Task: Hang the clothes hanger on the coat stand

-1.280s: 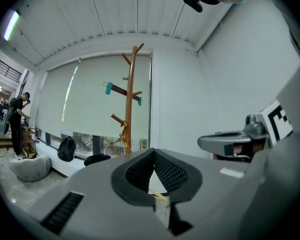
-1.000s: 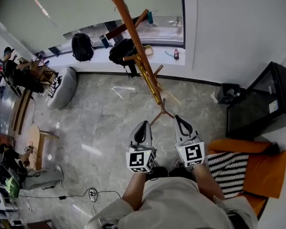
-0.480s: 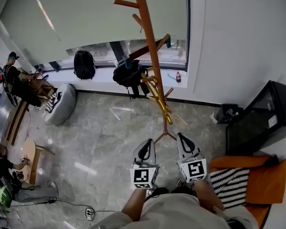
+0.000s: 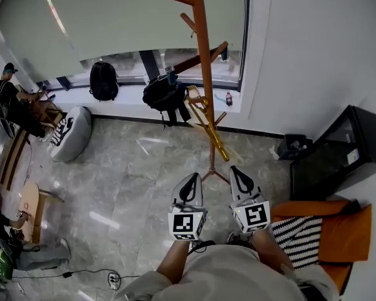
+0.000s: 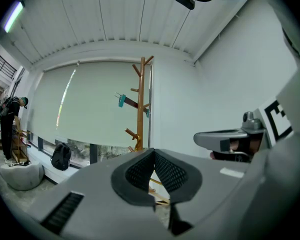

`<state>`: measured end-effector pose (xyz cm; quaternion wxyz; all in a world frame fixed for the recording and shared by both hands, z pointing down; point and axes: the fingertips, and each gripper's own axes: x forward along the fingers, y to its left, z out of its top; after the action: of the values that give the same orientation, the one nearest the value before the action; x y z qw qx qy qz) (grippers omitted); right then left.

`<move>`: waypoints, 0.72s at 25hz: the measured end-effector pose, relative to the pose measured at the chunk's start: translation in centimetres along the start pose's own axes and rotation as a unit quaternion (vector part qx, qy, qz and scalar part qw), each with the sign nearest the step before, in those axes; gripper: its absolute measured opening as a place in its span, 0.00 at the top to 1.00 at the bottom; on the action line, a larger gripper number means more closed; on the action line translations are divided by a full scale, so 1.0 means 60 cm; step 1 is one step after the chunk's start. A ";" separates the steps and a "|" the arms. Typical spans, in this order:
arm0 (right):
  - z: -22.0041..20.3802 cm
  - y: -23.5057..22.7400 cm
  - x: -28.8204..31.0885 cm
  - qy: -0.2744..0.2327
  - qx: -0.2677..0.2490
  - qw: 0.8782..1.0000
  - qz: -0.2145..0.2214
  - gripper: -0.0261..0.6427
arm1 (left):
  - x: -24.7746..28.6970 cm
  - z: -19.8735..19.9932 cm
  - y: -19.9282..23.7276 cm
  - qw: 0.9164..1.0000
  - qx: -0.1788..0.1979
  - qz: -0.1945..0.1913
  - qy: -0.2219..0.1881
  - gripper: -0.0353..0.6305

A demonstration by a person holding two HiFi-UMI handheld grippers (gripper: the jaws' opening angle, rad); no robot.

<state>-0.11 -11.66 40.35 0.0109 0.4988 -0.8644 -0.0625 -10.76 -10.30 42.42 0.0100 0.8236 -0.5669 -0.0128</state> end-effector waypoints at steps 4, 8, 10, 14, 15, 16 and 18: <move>-0.002 -0.001 0.007 0.002 -0.002 1.000 0.000 0.95 | 0.004 0.001 0.003 1.000 0.000 0.000 0.000 0.93; -0.002 0.003 0.009 0.003 -0.011 1.000 0.004 0.95 | 0.002 0.005 0.009 1.000 0.006 0.005 -0.006 0.93; -0.001 0.003 0.011 0.008 -0.010 1.000 0.007 0.95 | 0.003 0.004 0.010 1.000 0.006 0.006 -0.006 0.93; -0.002 0.002 0.010 0.008 -0.009 1.000 0.009 0.95 | 0.002 0.003 0.006 1.000 0.003 0.005 -0.005 0.93; -0.002 0.003 0.010 0.009 -0.009 1.000 0.010 0.96 | 0.002 0.004 0.005 1.000 0.003 0.005 -0.003 0.93; -0.003 0.003 0.010 0.010 -0.008 1.000 0.010 0.95 | 0.003 0.004 0.005 1.000 0.002 0.006 -0.002 0.93; -0.005 0.000 0.009 0.009 -0.007 1.000 0.009 0.95 | 0.003 0.005 0.004 1.000 0.005 0.008 -0.001 0.93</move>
<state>-0.39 -12.16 40.62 0.0228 0.4910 -0.8685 -0.0640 -10.92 -10.56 42.14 0.0058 0.8192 -0.5734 -0.0110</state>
